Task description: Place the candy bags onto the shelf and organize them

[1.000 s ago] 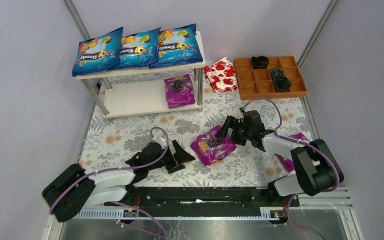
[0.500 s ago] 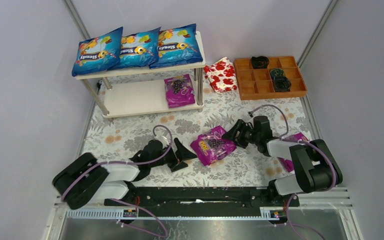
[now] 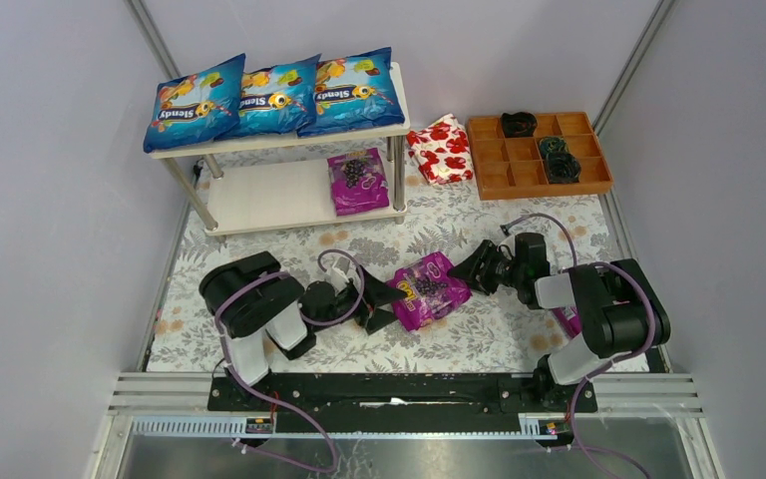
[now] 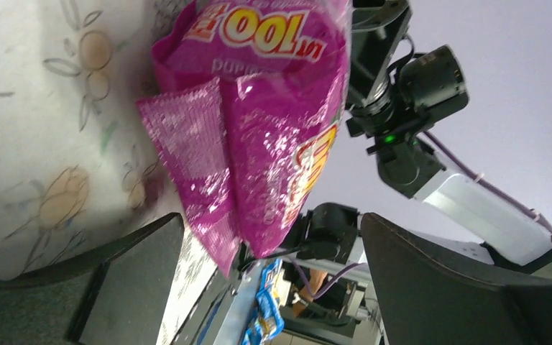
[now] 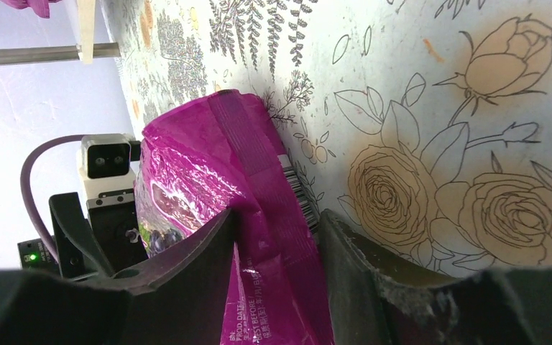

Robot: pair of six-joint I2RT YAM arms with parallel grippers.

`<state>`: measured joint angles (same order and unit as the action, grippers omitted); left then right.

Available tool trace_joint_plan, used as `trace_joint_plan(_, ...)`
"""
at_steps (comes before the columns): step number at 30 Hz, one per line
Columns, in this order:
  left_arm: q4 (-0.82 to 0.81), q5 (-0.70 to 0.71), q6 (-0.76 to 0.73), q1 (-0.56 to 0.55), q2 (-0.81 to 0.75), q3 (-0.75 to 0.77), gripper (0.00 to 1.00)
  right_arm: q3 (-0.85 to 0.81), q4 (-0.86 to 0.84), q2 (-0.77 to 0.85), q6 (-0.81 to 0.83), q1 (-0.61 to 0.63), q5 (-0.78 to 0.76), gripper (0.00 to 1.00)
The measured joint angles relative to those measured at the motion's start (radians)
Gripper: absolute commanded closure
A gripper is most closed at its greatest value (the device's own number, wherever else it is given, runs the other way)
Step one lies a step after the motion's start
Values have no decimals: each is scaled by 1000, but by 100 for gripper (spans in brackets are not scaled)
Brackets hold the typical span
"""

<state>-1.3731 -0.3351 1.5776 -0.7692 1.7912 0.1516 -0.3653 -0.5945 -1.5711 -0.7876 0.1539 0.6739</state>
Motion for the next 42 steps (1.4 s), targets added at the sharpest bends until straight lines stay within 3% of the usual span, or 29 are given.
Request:
trace_joint_plan(7, -54, 150, 14, -66, 67, 45, 1, 14, -29, 0, -10, -1, 1, 46)
trace_joint_plan(14, 272, 368, -83, -146, -62, 149, 2, 32, 3, 47, -14, -2, -13, 46)
trace_joint_plan(19, 232, 401, -94, -147, -10, 176, 13, 34, 14, 55, -14, -5, -19, 46)
trace_joint_plan(23, 252, 411, -122, -158, -2, 194, 29, 34, 15, 57, -14, -5, -20, 44)
trace_joint_plan(25, 284, 413, -137, -161, -11, 200, 37, 37, 18, 62, -13, -5, -20, 42)
trace_joint_plan(32, 461, 407, -152, -162, -115, 226, 48, 45, 5, 79, -11, -5, -2, 22)
trace_joint_plan(34, 502, 397, -159, -160, -151, 226, 51, 50, 6, 95, -7, -4, -1, 14)
trace_joint_plan(35, 529, 389, -164, -156, -172, 227, 54, 51, 12, 106, -3, -5, 2, 2)
trace_joint_plan(42, 676, 307, -201, -91, -316, 220, 66, 12, 258, 262, 134, -4, -92, 0)
